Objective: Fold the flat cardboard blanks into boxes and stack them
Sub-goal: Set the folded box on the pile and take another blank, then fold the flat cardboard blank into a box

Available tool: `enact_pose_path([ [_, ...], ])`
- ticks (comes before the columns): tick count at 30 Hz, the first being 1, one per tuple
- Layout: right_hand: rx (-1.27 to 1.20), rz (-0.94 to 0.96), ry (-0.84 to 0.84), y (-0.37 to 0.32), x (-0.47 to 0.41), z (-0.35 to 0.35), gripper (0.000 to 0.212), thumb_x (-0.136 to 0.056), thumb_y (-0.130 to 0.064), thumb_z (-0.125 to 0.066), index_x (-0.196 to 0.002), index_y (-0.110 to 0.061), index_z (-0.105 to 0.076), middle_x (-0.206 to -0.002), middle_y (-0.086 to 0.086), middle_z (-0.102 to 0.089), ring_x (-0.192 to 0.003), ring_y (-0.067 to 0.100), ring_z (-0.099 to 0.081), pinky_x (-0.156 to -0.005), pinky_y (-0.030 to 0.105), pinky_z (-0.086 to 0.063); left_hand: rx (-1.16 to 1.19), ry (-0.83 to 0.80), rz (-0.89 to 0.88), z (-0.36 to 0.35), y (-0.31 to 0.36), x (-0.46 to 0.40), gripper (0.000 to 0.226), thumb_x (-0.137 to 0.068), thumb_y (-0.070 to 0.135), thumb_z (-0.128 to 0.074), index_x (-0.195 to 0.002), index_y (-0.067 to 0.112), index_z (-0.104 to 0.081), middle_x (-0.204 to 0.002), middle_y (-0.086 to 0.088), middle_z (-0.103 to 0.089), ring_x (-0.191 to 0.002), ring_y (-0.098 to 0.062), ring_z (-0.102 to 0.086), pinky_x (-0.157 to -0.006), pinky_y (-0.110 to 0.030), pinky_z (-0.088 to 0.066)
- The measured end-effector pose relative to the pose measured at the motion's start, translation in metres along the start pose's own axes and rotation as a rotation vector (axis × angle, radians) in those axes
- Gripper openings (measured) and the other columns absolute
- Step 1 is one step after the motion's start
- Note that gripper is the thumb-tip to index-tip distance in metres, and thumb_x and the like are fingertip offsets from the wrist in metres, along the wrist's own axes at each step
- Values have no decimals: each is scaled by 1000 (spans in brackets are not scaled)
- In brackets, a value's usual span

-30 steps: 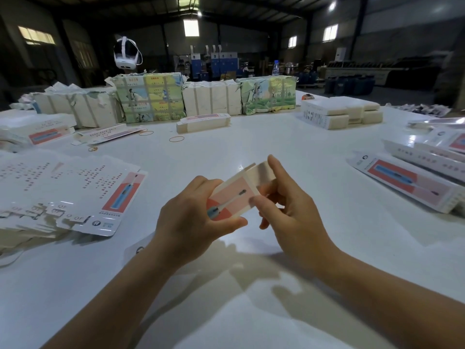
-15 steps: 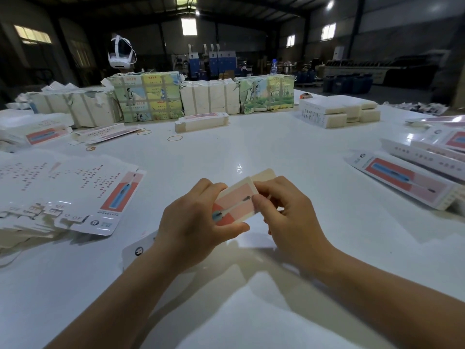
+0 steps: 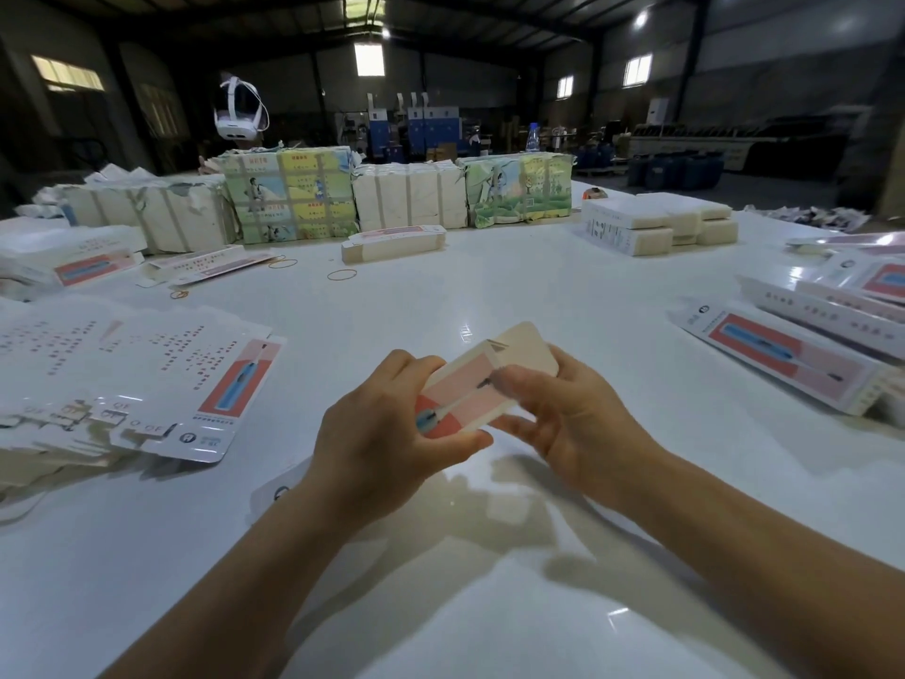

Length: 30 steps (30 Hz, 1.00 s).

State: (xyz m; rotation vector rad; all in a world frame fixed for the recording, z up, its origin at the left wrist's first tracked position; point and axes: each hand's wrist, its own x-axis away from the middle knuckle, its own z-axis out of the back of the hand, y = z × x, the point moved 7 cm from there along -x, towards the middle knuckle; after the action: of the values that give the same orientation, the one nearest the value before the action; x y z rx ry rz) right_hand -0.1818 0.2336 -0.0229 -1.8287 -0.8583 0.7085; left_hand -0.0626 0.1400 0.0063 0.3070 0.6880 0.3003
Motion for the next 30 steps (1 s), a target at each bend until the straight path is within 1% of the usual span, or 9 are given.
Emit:
enact_pose_path([
  [3, 187, 113, -9, -6, 6, -6, 27, -76, 2, -69, -99, -13, -66, -91, 12, -71, -90, 28, -69, -77, 33, -58, -28, -10, 21, -4, 0, 0, 73, -64, 69, -52, -120, 23, -52, -101, 12, -49, -82, -15, -58, -67, -25, -56],
  [6, 603, 382, 111, -19, 17, -5, 15, -87, -10, -64, -97, -20, -68, -78, 0, -66, -71, 14, -62, -67, 23, -52, -43, -4, 20, -6, 3, -1, 73, -65, 68, -51, -121, 21, -52, -104, 8, -52, -82, -15, -58, -66, -29, -57],
  [8, 933, 497, 116, -18, 23, -17, 25, -94, -18, -54, -118, -17, -63, -93, -8, -64, -80, 2, -57, -73, 10, -43, -89, 16, 19, -6, 6, -1, 68, -66, 66, -52, -116, 20, -54, -100, 6, -54, -77, -17, -56, -63, -33, -56],
  [10, 1156, 564, 121, -13, 24, -25, 42, -98, -19, -48, -139, -14, -45, -123, 1, -60, -104, 11, -58, -86, 8, -35, -133, 41, 28, -6, 7, -1, 56, -70, 61, -57, -107, 19, -56, -93, 4, -53, -71, -20, -54, -59, -36, -53],
  [13, 1287, 615, 84, -9, 28, -33, 50, -99, -18, -43, -147, -10, -30, -135, 8, -53, -112, 22, -54, -83, 8, -26, -164, 73, 27, -6, 8, 1, 50, -75, 56, -58, -104, 15, -58, -91, 1, -54, -69, -23, -53, -57, -36, -51],
  [17, 914, 438, 84, -10, 23, -19, 39, -100, -28, -43, -133, -11, -55, -118, -1, -66, -93, 6, -57, -81, 4, -40, -179, 66, 26, -5, 7, 2, 56, -71, 54, -68, -108, 13, -57, -94, -2, -56, -71, -24, -56, -58, -38, -53],
  [20, 466, 271, 83, -7, 16, -7, 28, -96, -30, -50, -102, -17, -74, -95, 2, -73, -90, 18, -66, -86, 33, -56, -182, 61, 26, -3, 7, 3, 60, -70, 53, -73, -112, 13, -57, -96, -3, -57, -71, -22, -57, -57, -36, -54],
  [22, 390, 275, 92, -9, 15, -5, 22, -94, -19, -54, -100, -29, -73, -99, -11, -73, -96, 10, -68, -91, 34, -54, -186, 59, 6, -2, 8, 3, 60, -70, 53, -73, -112, 14, -57, -95, -2, -57, -70, -21, -56, -57, -35, -53],
  [30, 315, 380, 48, -19, 19, -7, 34, -95, -8, -52, -96, -34, -74, -100, -6, -74, -93, 12, -69, -77, 20, -54, -175, 102, -69, 2, 14, 4, 62, -64, 52, -66, -107, 8, -63, -92, -8, -63, -67, -29, -61, -53, -41, -56],
])
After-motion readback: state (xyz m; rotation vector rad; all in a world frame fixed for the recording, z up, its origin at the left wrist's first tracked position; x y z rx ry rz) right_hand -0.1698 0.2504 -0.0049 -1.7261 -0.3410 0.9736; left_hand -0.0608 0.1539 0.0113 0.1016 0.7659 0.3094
